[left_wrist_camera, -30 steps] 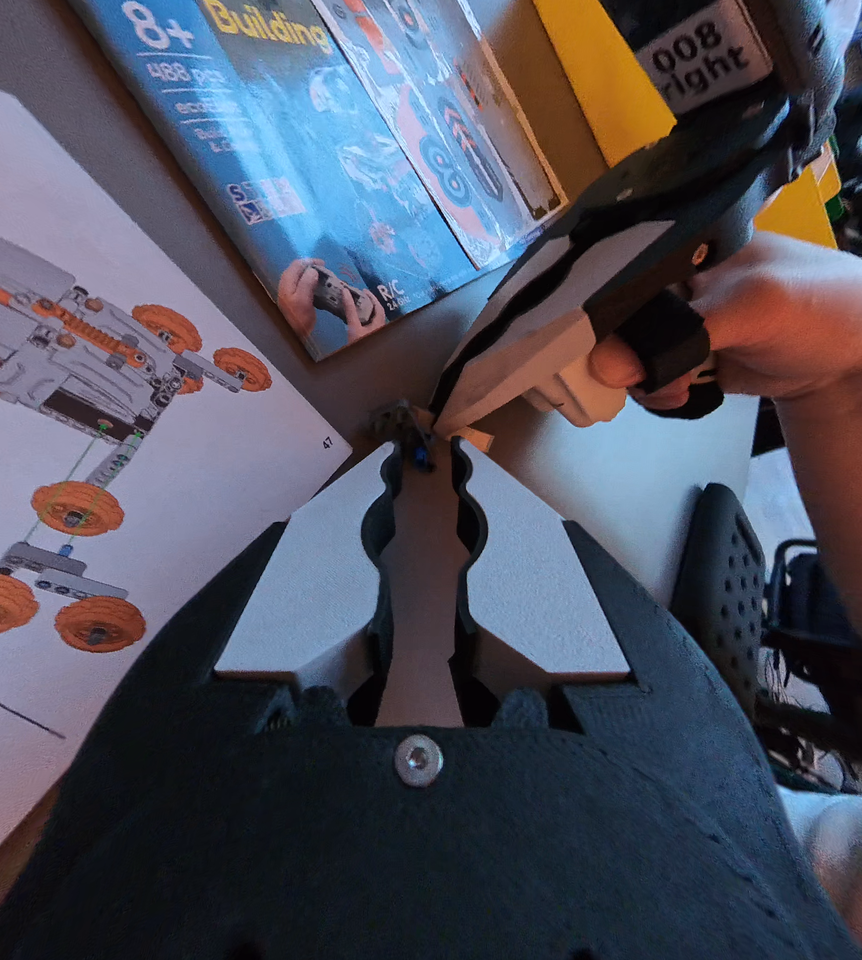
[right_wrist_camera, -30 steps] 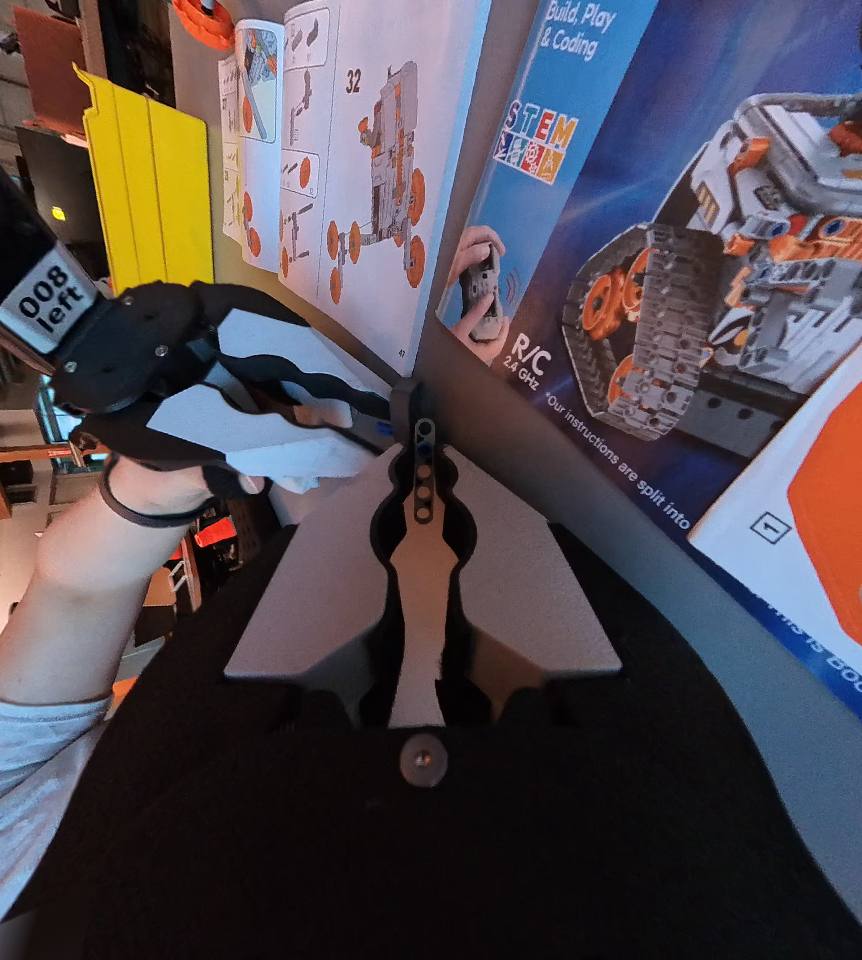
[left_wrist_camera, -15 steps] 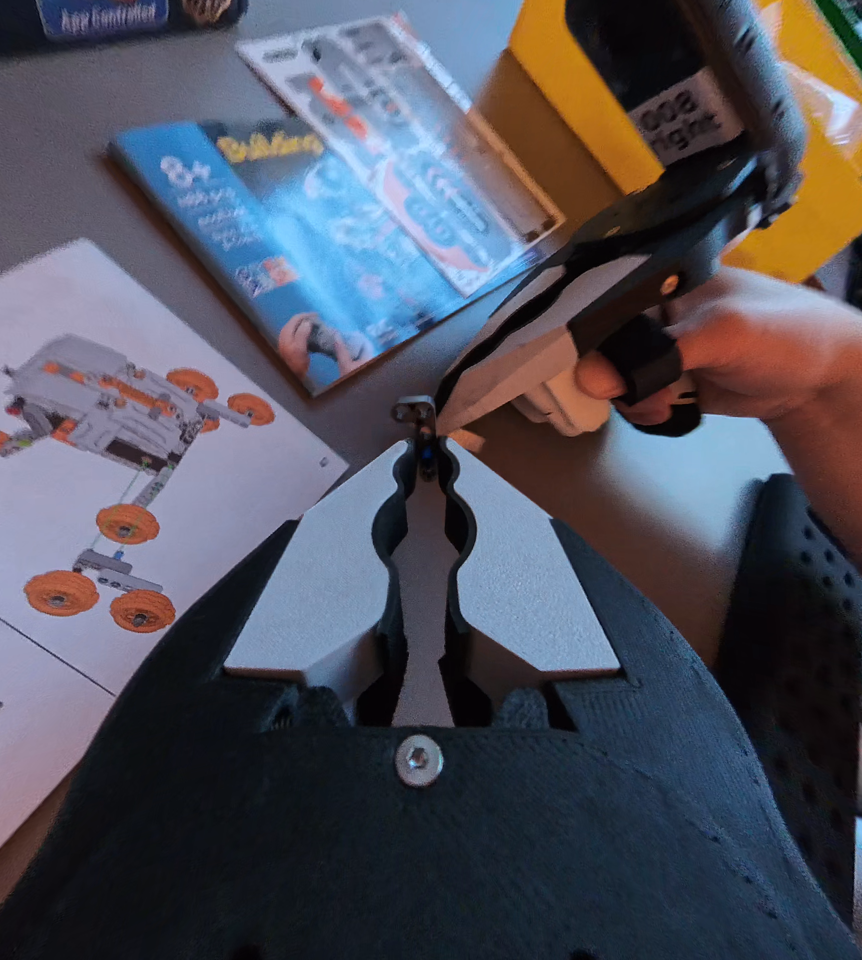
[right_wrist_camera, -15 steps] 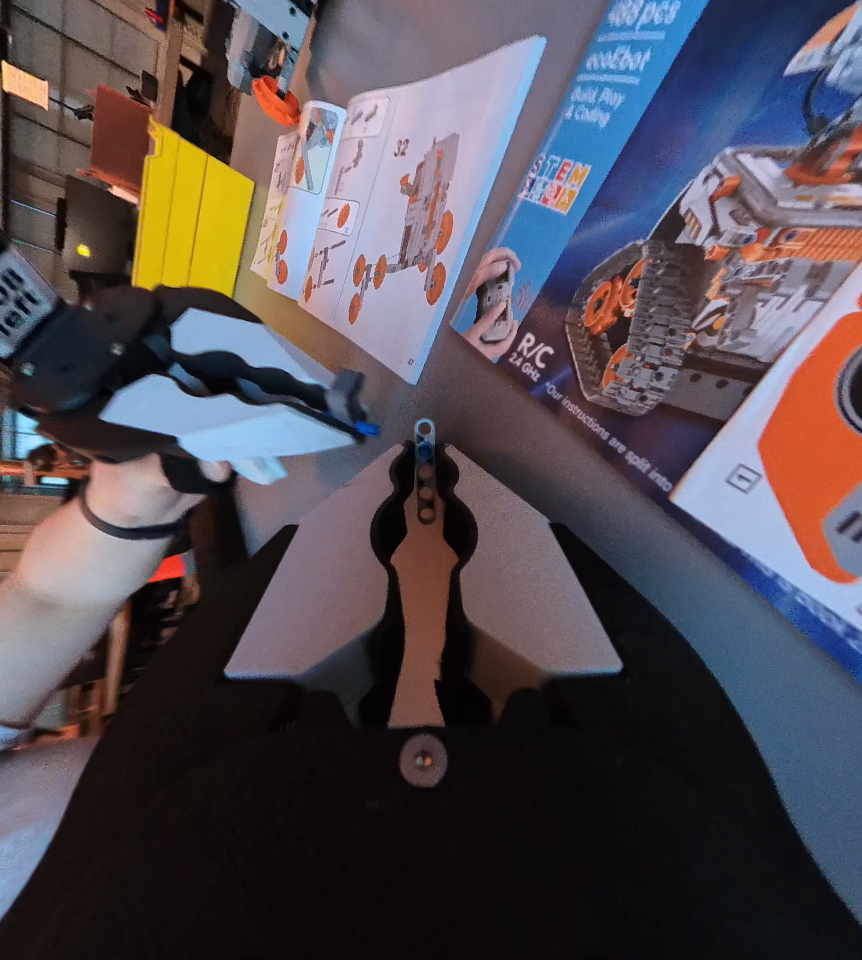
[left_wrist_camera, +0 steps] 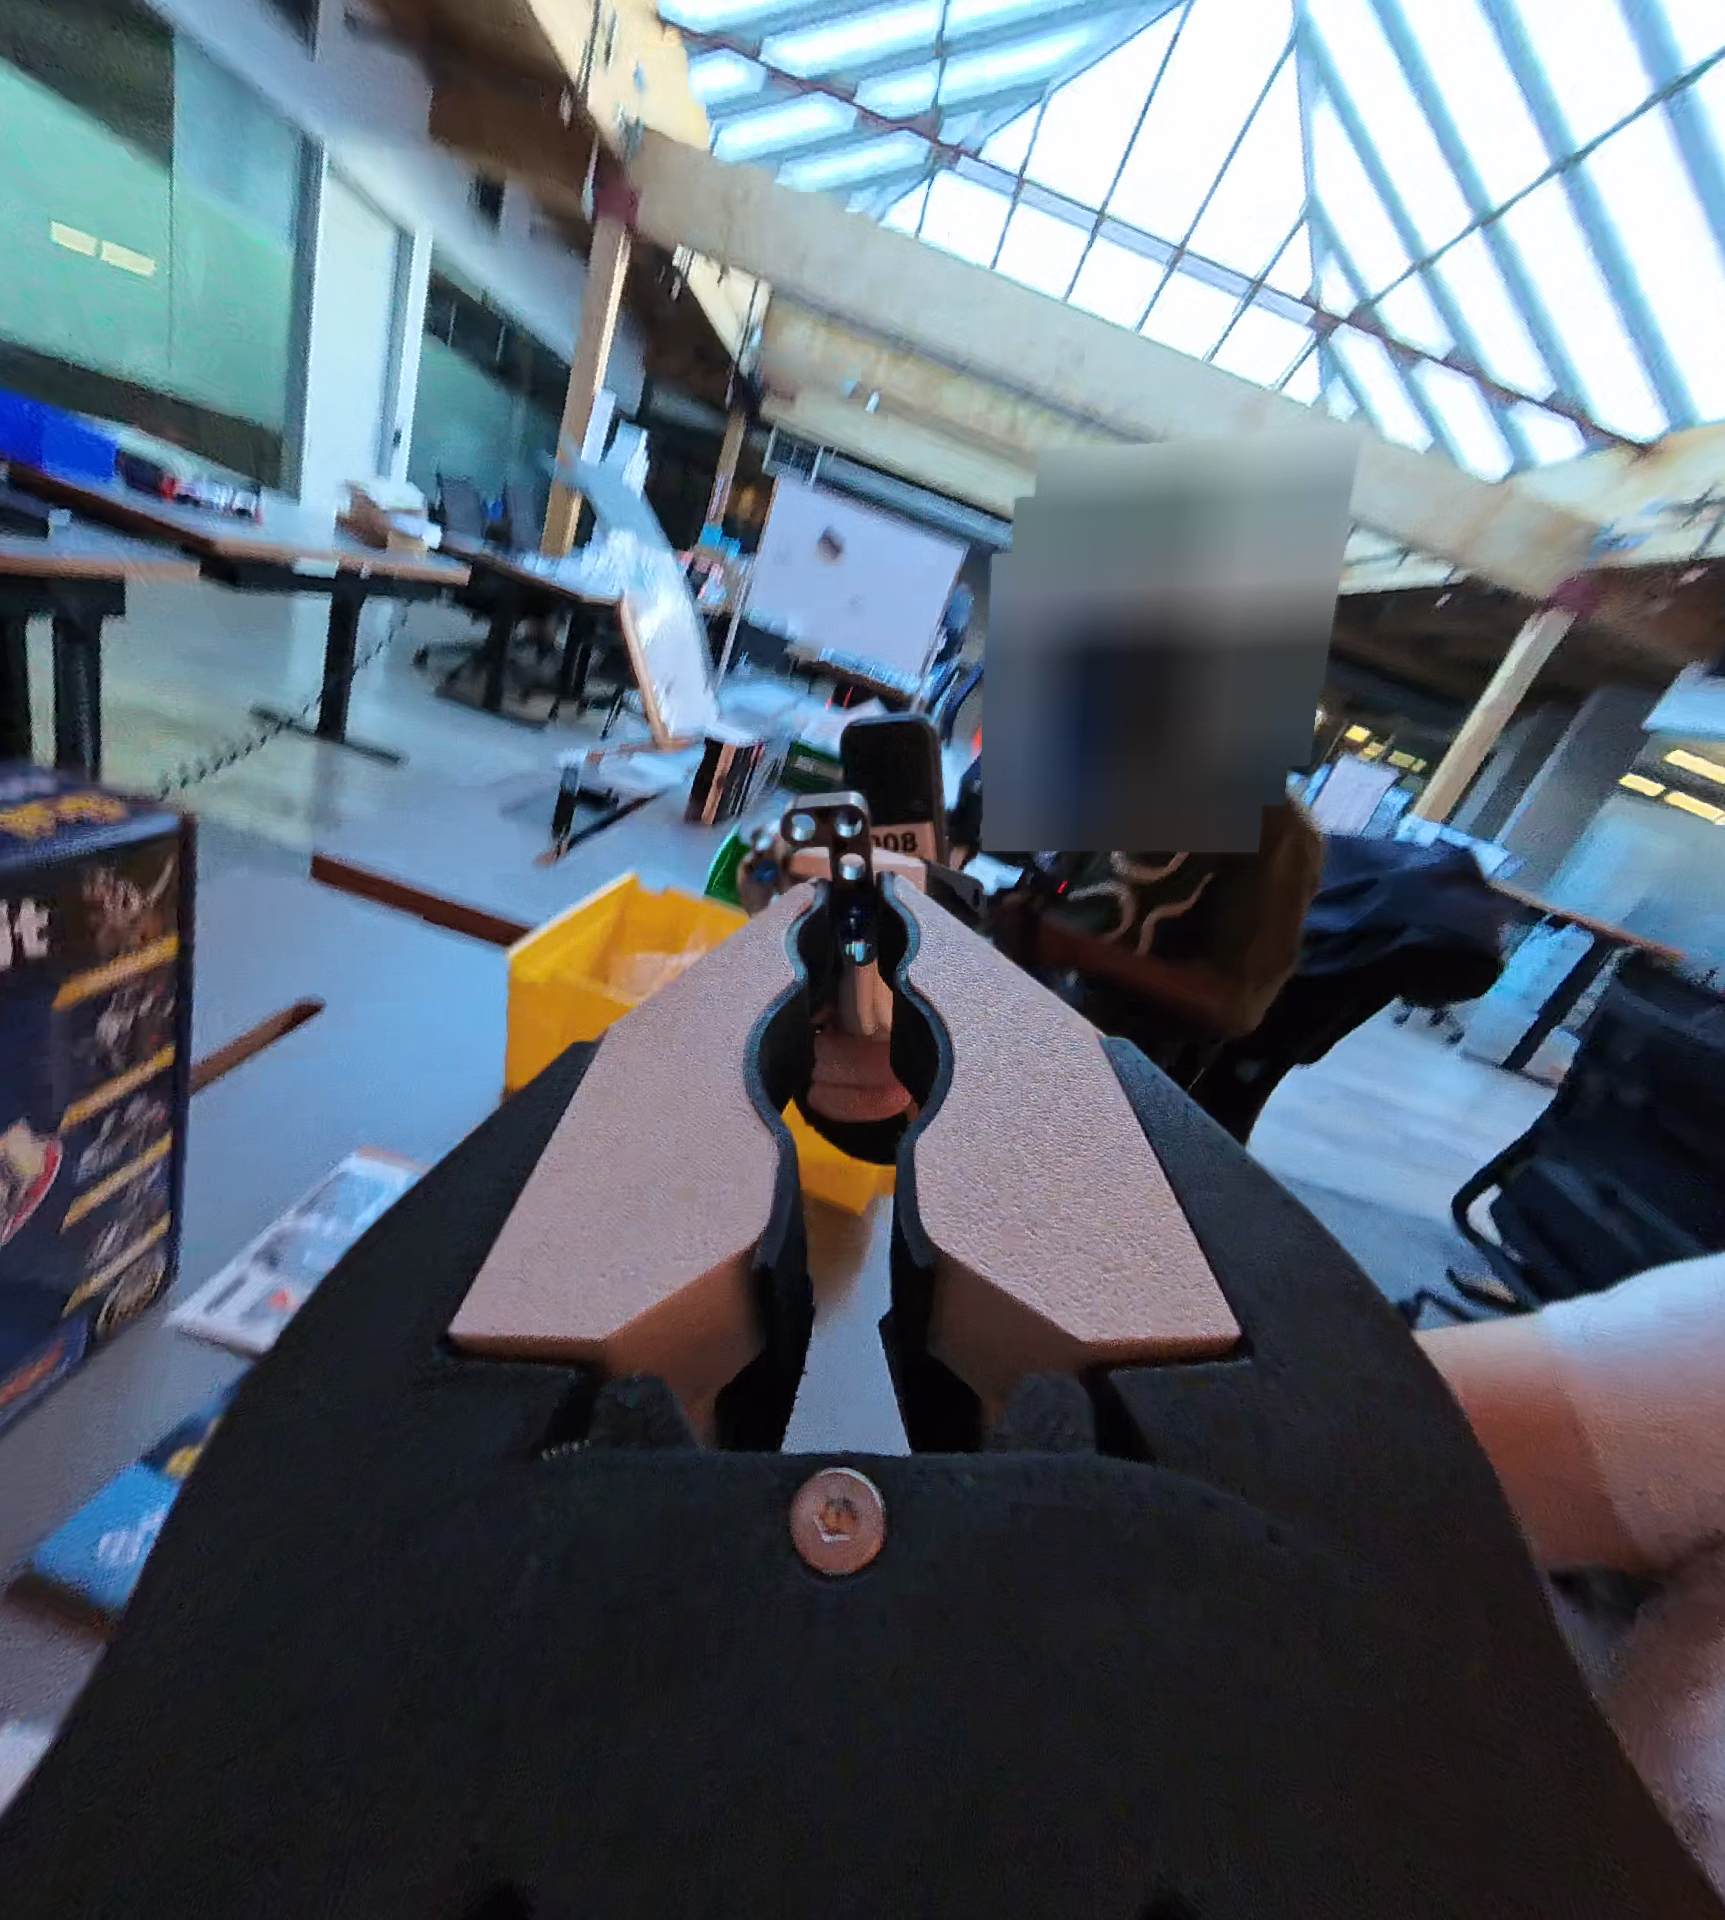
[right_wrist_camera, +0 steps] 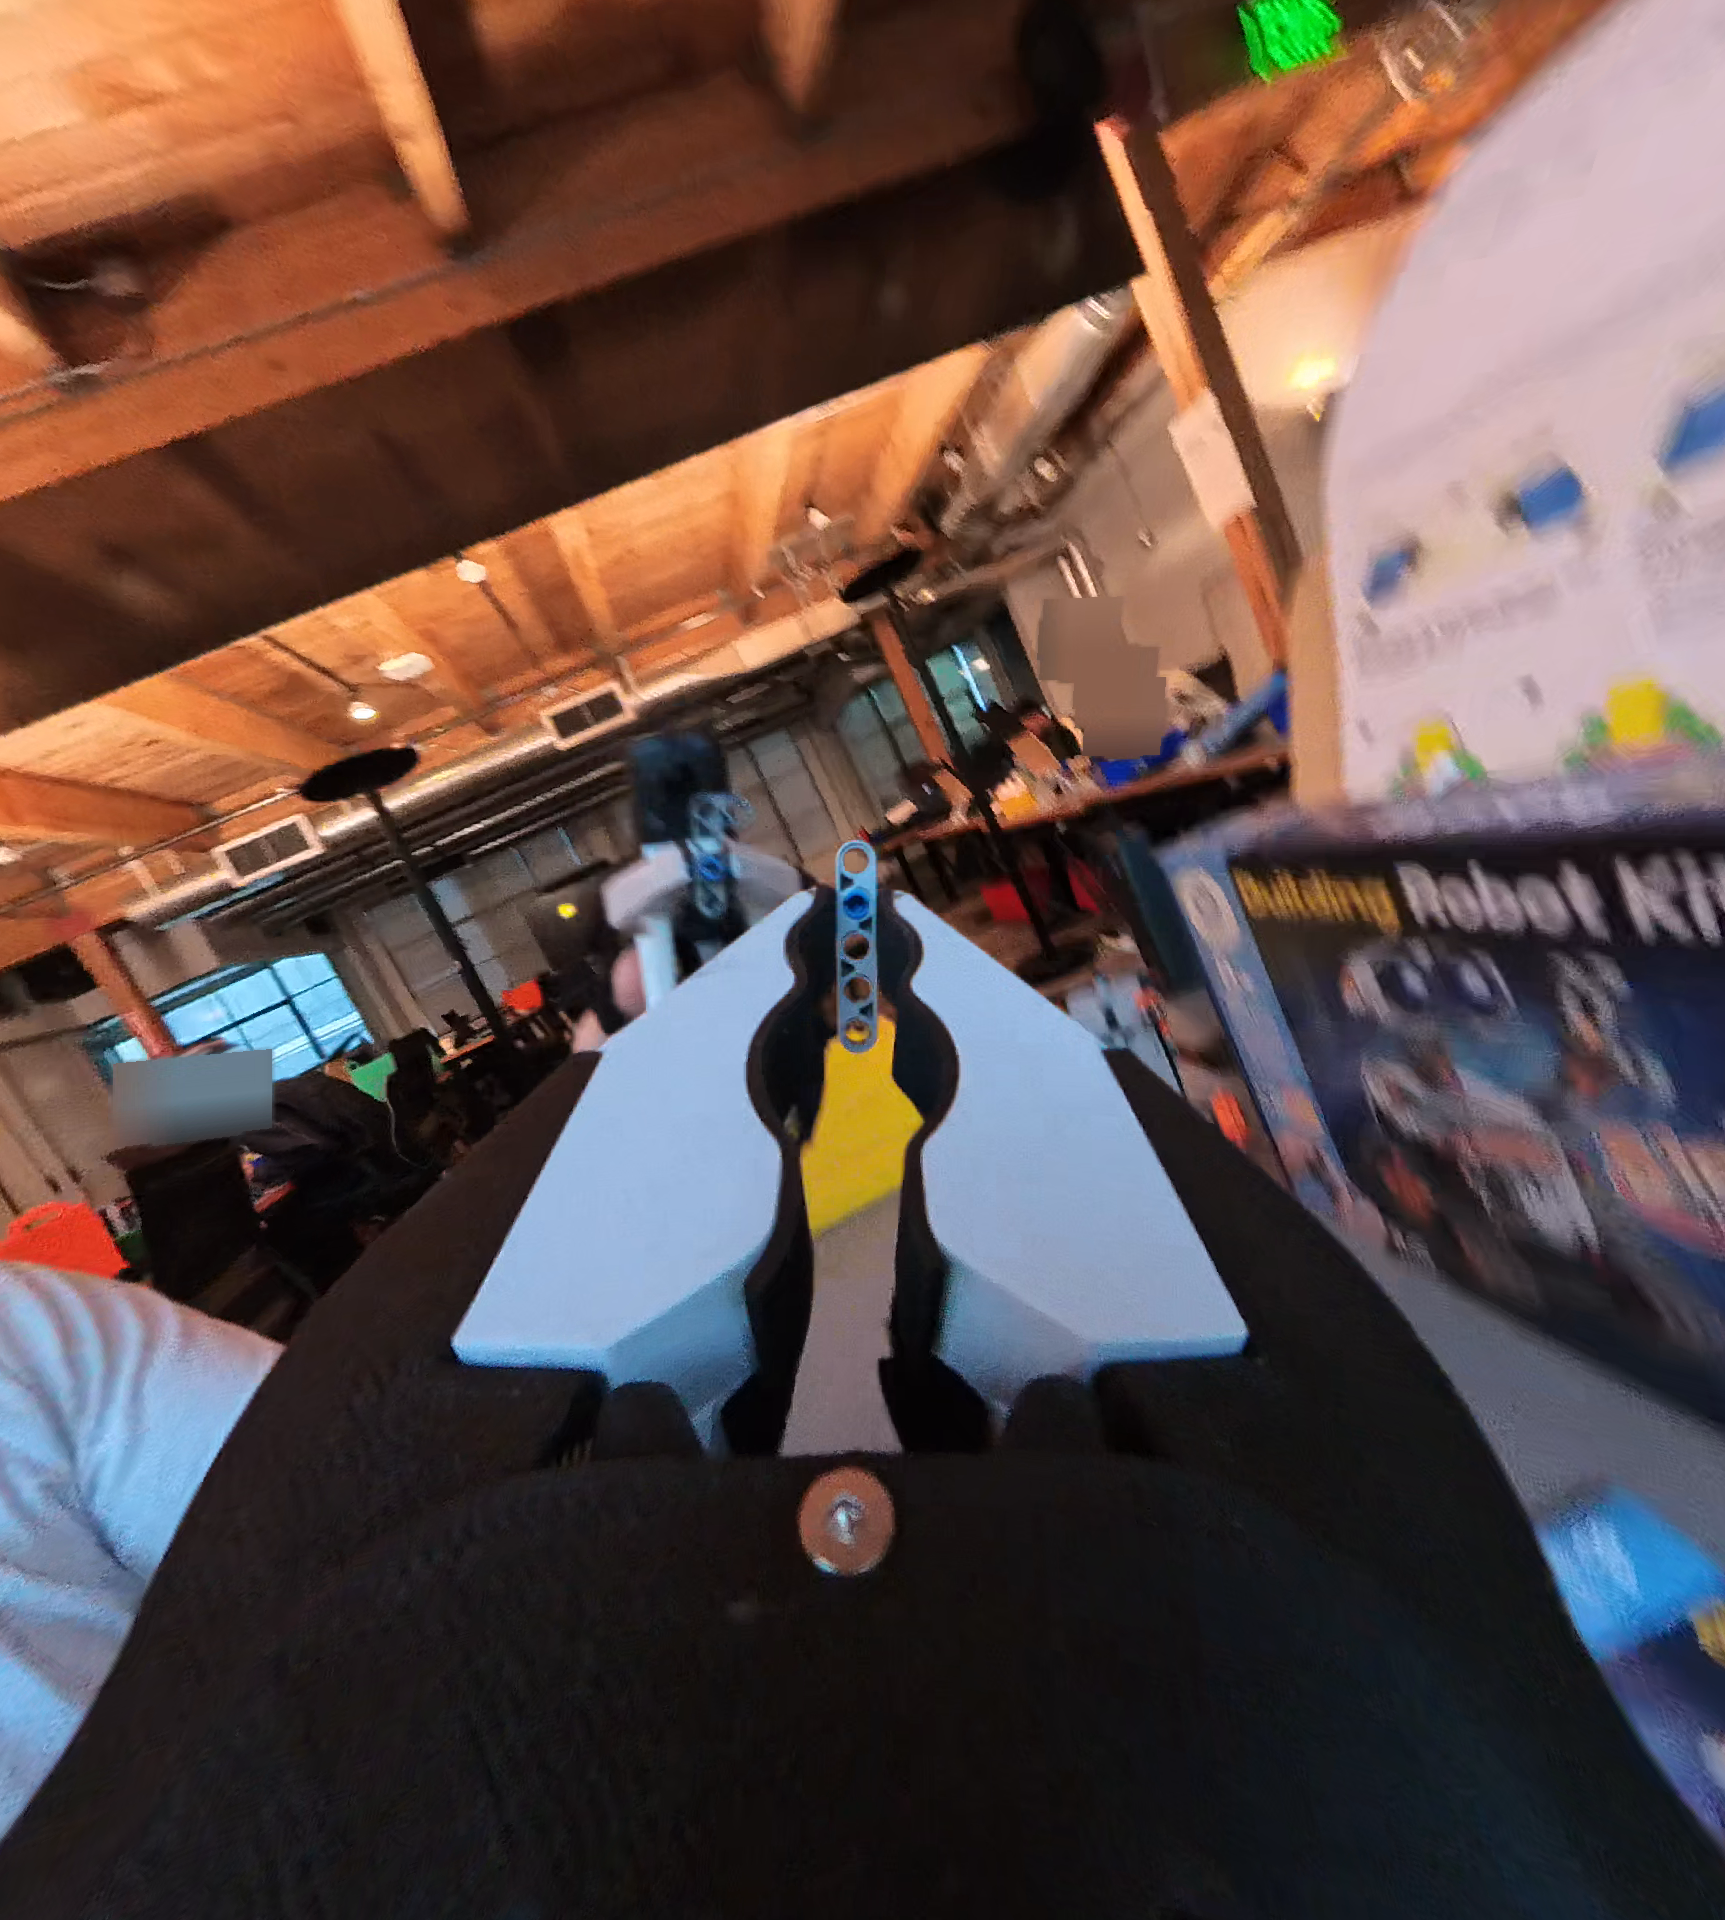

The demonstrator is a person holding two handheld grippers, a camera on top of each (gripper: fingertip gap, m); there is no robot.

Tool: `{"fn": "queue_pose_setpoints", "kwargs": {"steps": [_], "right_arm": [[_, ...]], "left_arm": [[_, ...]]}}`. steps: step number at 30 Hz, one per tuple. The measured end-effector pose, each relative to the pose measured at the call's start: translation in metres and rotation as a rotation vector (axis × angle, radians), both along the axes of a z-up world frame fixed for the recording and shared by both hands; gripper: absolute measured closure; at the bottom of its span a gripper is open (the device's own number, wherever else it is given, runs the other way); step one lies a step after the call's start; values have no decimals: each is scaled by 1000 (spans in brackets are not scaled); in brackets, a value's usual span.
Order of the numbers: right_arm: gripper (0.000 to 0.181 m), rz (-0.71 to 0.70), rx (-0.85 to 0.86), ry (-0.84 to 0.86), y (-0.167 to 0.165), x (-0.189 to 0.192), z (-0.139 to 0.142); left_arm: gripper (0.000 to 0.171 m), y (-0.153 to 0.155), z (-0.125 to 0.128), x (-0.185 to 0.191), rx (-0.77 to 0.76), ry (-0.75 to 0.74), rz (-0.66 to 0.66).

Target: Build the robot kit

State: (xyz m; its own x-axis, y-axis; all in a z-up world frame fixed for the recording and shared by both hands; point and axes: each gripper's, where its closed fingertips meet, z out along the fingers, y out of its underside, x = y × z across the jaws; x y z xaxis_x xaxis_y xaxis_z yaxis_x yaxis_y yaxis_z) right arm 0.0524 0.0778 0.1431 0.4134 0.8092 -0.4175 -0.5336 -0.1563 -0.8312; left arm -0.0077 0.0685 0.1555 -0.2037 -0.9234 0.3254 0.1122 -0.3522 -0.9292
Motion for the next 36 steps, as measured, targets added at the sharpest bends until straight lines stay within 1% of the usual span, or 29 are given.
{"fn": "queue_pose_setpoints", "kwargs": {"steps": [1,2,3,5,6,8,9,11,13,14,15,16,17,19,20,23,24,26,29,33,36], "right_arm": [[177,-2,42,10,-1,-2,19],[177,-18,58,10,1,-4,32],[177,-19,77,-5,0,-8,39],[176,-19,126,-31,-2,-18,43],[176,-15,131,-31,1,-21,44],[176,84,140,-6,-6,-34,45],[177,100,159,14,-7,-37,47],[177,135,148,-9,-6,-43,42],[177,126,129,-28,-1,-39,36],[177,125,118,-16,0,-34,36],[177,153,107,1,-3,-31,37],[177,185,99,14,-7,-29,39],[177,187,96,28,-9,-27,41],[177,165,62,37,-7,-28,41],[177,173,41,36,-6,-33,39],[177,221,18,57,-8,-52,39],[177,241,4,62,-7,-57,38],[176,266,-11,42,-7,-69,34],[176,189,-29,-31,3,-71,23],[176,245,-57,9,-1,-72,25],[177,239,-69,-13,1,-73,20]], "left_arm": [[168,-1,11,-6,-3,-47,-8],[168,-1,18,-12,-12,-91,-15],[168,-3,22,-17,-30,-118,-33],[167,-9,22,-20,-64,-134,-89],[168,-8,22,-21,-72,-149,-90],[168,-2,23,-20,-80,-177,-71],[168,-1,22,-19,-82,-178,-74],[168,0,21,-17,-74,-168,-76],[168,0,21,-19,-62,-150,-75],[168,4,23,-20,-70,-145,-56],[168,6,24,-19,-87,-127,-46],[168,3,25,-17,-84,-112,-65],[168,1,25,-18,-67,-112,-77],[168,11,21,-21,-69,-140,-24],[169,13,19,-23,-93,-155,-38],[168,13,22,-30,-210,-227,-170],[168,14,21,-31,-237,-241,-194],[168,15,16,-25,-268,-233,-211],[168,15,16,-23,-285,-252,-239],[168,15,15,-22,-252,-244,-218],[168,14,14,-21,-226,-231,-204]]}}
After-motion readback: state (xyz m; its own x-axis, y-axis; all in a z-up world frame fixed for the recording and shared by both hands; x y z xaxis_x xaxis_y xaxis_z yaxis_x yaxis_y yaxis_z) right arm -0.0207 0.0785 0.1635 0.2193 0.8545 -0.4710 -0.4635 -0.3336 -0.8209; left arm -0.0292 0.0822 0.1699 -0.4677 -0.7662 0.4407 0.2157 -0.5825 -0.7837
